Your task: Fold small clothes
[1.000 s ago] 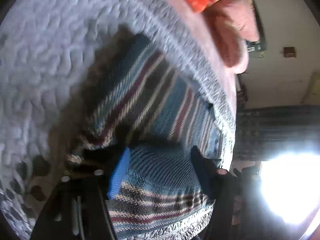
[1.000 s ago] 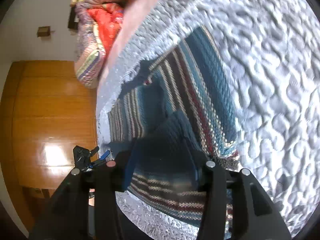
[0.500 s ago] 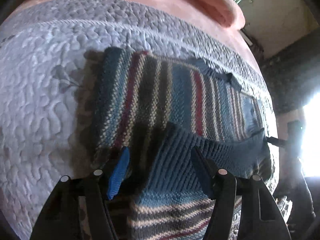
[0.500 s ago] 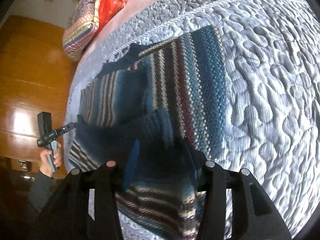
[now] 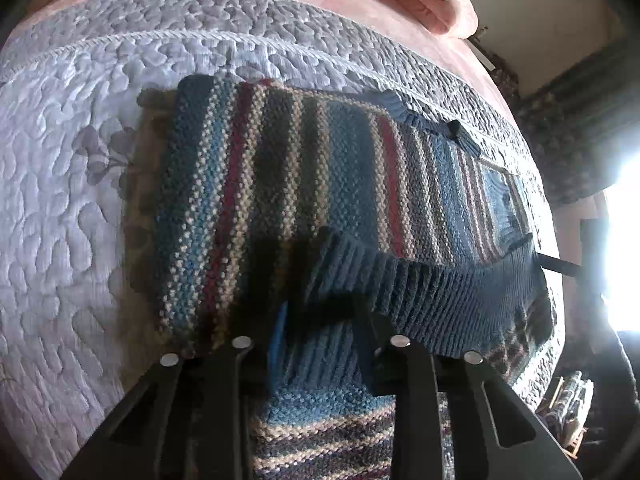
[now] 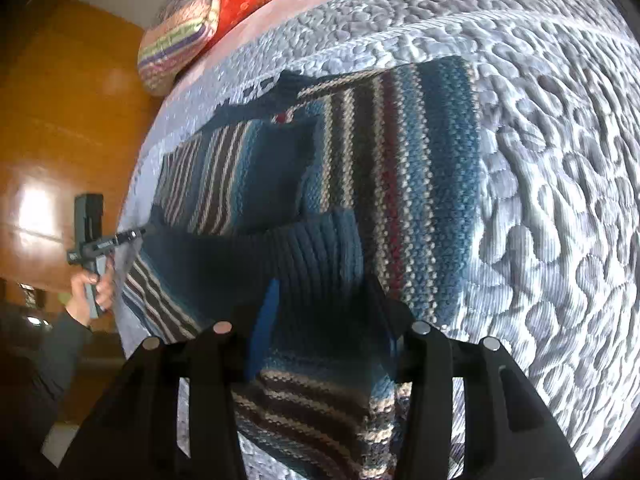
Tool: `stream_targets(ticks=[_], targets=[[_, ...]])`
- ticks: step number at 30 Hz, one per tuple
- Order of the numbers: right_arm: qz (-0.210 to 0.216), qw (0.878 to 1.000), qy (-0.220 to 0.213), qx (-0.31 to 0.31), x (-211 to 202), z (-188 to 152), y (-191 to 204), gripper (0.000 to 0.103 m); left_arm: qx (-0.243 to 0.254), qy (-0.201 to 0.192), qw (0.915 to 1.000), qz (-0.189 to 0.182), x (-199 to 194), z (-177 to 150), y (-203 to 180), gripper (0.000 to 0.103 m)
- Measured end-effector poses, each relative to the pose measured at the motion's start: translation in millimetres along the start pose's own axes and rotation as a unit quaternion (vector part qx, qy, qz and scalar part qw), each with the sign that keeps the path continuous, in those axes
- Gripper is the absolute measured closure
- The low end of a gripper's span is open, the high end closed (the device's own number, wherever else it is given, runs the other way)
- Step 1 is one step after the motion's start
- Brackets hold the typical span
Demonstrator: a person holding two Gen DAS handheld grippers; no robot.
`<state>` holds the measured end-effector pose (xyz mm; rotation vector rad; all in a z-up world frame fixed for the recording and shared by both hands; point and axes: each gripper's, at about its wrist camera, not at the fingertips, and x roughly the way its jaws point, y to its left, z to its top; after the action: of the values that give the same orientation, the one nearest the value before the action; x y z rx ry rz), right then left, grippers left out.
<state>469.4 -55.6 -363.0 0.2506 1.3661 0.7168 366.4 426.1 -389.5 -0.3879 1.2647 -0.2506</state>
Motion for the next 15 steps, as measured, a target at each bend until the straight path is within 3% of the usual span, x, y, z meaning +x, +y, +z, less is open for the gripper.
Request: stream_targets(ticks=[1,5,15], targets=[[-0.009,1.0,-0.001,-0.008,1.2,-0.5,2.1,0.063,-0.001,-0.001,1.0,-0.001,0.3,-0.3,0.3,0.082],[-0.03,0.999,-0.01,-0.025,0.6,-3.2,7.4,0.093,-0.004,-0.02,0.9998,-0.007,-6.9,-3.0,2.0,0.093],[-0.029,0.995,-0.081,-0.058,-52.3,-21.1,32.8,0.096,0.023,-0.096,0.9946,-0.032,-69.7,-17.4,-21.7,0.094]])
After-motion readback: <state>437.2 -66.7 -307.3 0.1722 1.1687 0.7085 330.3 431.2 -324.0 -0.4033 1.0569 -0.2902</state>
